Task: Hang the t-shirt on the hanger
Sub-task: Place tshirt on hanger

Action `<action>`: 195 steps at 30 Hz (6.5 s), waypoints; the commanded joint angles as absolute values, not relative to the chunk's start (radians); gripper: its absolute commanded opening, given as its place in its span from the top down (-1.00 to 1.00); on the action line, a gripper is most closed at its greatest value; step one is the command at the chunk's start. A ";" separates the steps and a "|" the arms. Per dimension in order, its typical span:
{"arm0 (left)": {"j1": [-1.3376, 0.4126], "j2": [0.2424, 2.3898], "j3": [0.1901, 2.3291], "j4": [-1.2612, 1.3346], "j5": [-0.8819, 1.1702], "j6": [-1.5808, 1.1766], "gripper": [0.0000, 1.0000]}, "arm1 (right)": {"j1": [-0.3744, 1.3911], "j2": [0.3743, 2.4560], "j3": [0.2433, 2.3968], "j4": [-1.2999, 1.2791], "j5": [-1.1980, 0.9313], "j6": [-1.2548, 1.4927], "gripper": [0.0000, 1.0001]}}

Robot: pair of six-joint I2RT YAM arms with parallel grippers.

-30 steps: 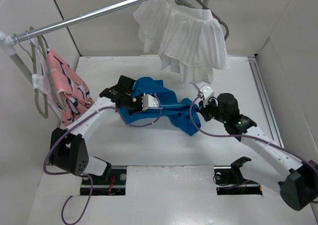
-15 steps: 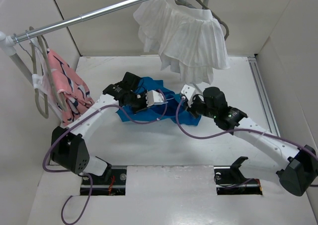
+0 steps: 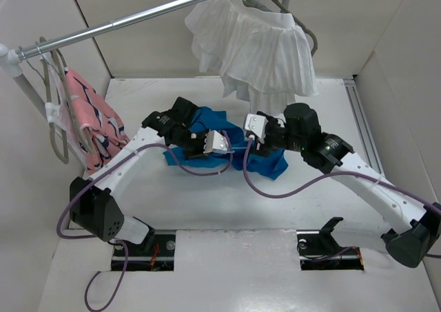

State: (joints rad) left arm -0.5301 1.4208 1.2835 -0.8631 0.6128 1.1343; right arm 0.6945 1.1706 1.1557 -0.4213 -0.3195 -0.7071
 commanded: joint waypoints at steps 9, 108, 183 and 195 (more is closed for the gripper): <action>-0.532 1.417 1.378 -0.988 0.747 1.238 1.00 | 0.732 1.308 1.220 -0.489 -0.638 -0.891 -0.10; -0.448 0.865 0.913 -0.290 0.233 0.287 -0.99 | 0.980 1.963 1.944 0.024 0.497 0.273 1.00; -0.488 0.742 0.566 0.235 -0.040 0.243 1.00 | 0.894 1.891 1.658 0.293 0.167 0.428 0.14; -0.488 0.764 0.598 0.204 -0.072 0.111 1.00 | 0.838 1.873 1.608 0.273 -0.003 0.293 -0.35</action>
State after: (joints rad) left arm -0.4843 0.7765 0.5442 0.1616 -0.0723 0.1635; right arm 0.8516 1.9324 1.6192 0.2386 0.0654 0.3485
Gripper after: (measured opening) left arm 0.043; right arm 0.670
